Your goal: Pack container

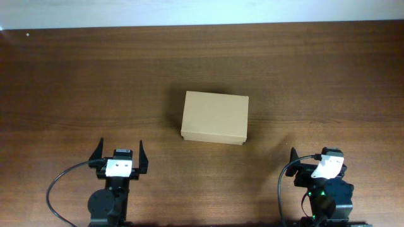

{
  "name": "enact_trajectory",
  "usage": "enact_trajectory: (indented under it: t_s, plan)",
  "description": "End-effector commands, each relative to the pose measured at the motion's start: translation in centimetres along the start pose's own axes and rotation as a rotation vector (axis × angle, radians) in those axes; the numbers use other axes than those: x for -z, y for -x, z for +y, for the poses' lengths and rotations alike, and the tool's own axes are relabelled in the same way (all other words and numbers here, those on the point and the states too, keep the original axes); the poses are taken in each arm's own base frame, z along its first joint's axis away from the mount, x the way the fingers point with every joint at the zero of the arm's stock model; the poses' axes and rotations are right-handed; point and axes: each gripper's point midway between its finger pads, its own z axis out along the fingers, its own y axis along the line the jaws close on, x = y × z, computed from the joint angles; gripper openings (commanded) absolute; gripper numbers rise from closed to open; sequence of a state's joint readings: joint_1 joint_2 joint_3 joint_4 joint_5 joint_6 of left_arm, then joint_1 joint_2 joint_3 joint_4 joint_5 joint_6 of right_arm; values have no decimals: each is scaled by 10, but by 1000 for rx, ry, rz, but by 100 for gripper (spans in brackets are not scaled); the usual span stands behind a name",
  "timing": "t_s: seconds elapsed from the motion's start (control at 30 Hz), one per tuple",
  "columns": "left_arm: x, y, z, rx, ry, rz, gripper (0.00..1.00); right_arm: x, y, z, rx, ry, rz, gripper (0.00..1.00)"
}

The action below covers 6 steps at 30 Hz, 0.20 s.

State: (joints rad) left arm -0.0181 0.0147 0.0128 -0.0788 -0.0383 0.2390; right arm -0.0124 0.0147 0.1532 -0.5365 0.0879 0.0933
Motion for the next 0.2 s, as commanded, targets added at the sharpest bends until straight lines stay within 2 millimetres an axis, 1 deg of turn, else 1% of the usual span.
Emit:
enact_trajectory:
  t_s: [0.0,0.17]
  plan:
    - [0,-1,3,0,18,0,99,-1,-1,-2,3,-8,-6,99]
    - [0,-1,3,0,18,0,99,-1,-1,-2,3,-8,-6,99]
